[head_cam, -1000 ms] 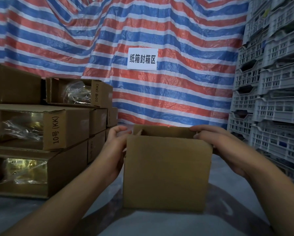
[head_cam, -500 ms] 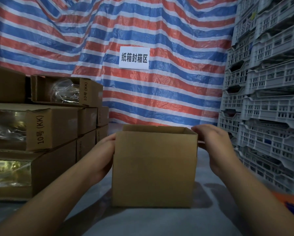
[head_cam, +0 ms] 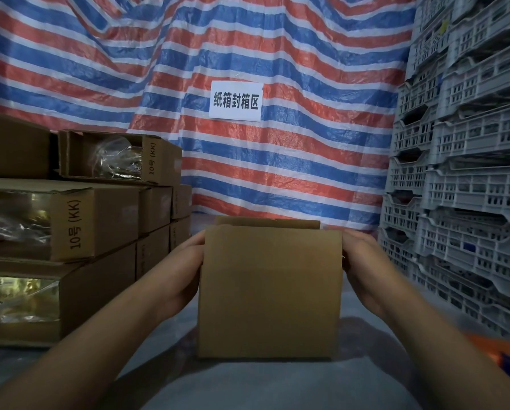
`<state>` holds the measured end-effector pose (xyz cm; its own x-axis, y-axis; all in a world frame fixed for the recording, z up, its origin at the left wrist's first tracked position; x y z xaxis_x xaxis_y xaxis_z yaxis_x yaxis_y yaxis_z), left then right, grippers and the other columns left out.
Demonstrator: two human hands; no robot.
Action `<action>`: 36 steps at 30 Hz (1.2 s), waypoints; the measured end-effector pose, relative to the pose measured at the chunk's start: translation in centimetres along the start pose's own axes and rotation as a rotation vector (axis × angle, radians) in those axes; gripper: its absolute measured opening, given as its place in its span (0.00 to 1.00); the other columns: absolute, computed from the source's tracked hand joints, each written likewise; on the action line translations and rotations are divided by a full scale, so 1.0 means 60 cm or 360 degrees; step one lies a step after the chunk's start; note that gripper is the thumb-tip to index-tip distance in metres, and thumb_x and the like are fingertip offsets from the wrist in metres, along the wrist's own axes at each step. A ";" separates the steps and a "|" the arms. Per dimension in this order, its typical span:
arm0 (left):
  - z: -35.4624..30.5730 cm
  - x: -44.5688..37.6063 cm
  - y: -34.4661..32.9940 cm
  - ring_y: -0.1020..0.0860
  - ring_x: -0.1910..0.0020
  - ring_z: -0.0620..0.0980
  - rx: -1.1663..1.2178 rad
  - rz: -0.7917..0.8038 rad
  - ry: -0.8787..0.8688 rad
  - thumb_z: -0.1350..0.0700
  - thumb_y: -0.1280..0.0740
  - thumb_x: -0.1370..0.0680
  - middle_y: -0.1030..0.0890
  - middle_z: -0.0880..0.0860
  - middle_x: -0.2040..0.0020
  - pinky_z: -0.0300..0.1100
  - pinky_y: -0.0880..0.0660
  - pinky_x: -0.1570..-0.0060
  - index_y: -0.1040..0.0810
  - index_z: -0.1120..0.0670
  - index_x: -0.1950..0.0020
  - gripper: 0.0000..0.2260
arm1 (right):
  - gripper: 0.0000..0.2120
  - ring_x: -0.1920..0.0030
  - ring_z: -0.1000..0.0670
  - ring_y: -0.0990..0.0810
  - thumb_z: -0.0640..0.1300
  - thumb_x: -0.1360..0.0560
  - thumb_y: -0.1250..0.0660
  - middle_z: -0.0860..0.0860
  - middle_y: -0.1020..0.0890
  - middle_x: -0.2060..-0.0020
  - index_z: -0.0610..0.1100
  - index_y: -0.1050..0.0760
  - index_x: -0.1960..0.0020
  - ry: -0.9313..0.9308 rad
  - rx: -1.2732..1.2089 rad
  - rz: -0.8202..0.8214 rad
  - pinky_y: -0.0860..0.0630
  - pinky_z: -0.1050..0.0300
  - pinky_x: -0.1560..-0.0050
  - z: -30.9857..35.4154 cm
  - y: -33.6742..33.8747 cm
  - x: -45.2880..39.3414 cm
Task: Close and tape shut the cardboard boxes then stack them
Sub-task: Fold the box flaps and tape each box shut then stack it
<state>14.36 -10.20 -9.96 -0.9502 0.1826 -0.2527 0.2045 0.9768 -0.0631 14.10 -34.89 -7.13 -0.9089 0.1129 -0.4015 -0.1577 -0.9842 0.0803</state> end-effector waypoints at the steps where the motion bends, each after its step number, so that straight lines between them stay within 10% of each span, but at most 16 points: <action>1: 0.000 0.001 -0.001 0.20 0.59 0.52 -0.0007 0.0002 0.0003 0.59 0.39 0.18 0.17 0.56 0.56 0.47 0.24 0.55 0.16 0.50 0.46 0.12 | 0.18 0.48 0.46 0.17 0.50 0.17 0.39 0.49 0.13 0.57 0.47 0.14 0.57 -0.0038 0.0026 -0.0037 0.25 0.48 0.38 -0.004 0.000 0.000; 10: -0.002 0.002 0.006 0.22 0.53 0.58 -0.0118 -0.0085 -0.0021 0.56 0.37 0.19 0.18 0.64 0.49 0.54 0.26 0.47 0.20 0.54 0.39 0.11 | 0.23 0.61 0.69 0.22 0.74 0.31 0.56 0.73 0.21 0.71 0.77 0.24 0.67 0.0090 0.0436 -0.0080 0.34 0.62 0.52 0.004 -0.012 0.010; 17: -0.008 0.002 0.000 0.20 0.41 0.59 0.0068 0.0126 0.0030 0.28 0.52 0.26 0.18 0.62 0.43 0.54 0.28 0.37 0.14 0.52 0.46 0.37 | 0.21 0.56 0.62 0.23 0.61 0.17 0.49 0.62 0.21 0.61 0.59 0.23 0.60 0.0133 0.0228 -0.0133 0.31 0.59 0.51 -0.010 0.001 0.001; 22: -0.009 -0.001 -0.002 0.22 0.37 0.52 -0.0070 0.0218 -0.0012 0.33 0.42 0.29 0.18 0.53 0.38 0.54 0.32 0.31 0.25 0.50 0.32 0.32 | 0.24 0.47 0.53 0.19 0.63 0.17 0.52 0.52 0.16 0.51 0.55 0.19 0.50 0.0133 0.0296 -0.0095 0.28 0.58 0.49 -0.011 -0.003 0.002; 36: 0.001 0.000 0.009 0.20 0.52 0.54 -0.0191 -0.0021 0.0072 0.45 0.35 0.26 0.18 0.59 0.50 0.45 0.26 0.51 0.21 0.58 0.41 0.20 | 0.15 0.47 0.49 0.18 0.47 0.16 0.41 0.49 0.15 0.53 0.51 0.17 0.54 0.0232 0.0097 -0.0050 0.27 0.58 0.52 -0.005 -0.001 -0.003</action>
<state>14.46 -9.65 -10.05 -0.9628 0.1721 -0.2085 0.1651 0.9850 0.0508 14.37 -34.87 -7.35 -0.8383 0.1184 -0.5322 -0.2124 -0.9700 0.1187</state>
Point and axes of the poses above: each hand's wrist, its own x-axis away from the middle knuckle, its own y-axis out of the back of the hand, z = x × y, the point moved 8 cm from there along -x, towards the middle knuckle
